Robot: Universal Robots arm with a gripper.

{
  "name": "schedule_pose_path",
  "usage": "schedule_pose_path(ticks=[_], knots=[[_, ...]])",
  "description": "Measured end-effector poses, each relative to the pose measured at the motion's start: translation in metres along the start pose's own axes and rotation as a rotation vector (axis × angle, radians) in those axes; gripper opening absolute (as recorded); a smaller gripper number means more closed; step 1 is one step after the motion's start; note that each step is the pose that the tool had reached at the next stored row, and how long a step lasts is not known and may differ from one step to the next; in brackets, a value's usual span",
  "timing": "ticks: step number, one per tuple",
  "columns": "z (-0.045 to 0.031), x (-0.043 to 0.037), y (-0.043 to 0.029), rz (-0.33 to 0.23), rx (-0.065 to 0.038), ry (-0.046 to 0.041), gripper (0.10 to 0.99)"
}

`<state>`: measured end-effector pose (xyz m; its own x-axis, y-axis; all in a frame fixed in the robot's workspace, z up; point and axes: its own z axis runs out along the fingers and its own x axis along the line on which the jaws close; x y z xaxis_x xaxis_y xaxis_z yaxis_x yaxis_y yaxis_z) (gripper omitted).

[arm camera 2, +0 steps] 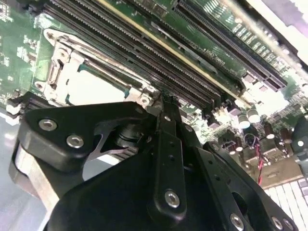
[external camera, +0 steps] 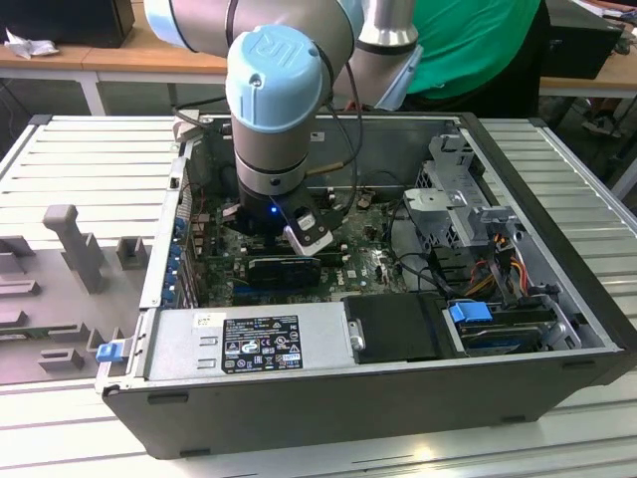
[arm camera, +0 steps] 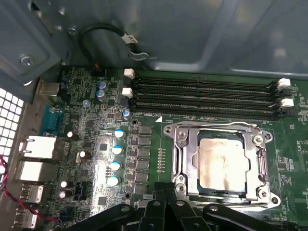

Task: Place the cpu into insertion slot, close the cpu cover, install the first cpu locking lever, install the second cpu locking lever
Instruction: 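Install the second cpu locking lever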

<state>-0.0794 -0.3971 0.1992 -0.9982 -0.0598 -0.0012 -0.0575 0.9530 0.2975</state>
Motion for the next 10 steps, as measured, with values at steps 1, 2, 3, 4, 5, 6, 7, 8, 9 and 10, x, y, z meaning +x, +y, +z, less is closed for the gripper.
schedule_pose_path(ticks=[1,2,3,4,5,6,7,8,9,10], knots=[[-0.0085,0.0000,0.0028,0.000,0.000,0.0000,0.106],[-0.0122,0.0001,0.0041,0.000,0.001,0.0002,0.106],[-0.0141,0.0001,0.0050,0.000,0.002,0.0001,0.106],[-0.0184,0.0000,0.0064,0.000,0.002,0.0002,0.106],[-0.0210,0.0000,0.0072,0.000,0.002,0.0002,0.106],[-0.0242,0.0000,0.0082,0.000,0.003,0.0003,0.106],[-0.0304,-0.0001,0.0103,0.000,0.004,0.0003,0.106],[-0.0325,0.0000,0.0109,0.000,0.004,0.0003,0.106],[-0.0342,0.0000,0.0115,0.000,0.004,0.0002,0.106],[-0.0359,0.0000,0.0120,0.000,0.004,0.0002,0.106]])
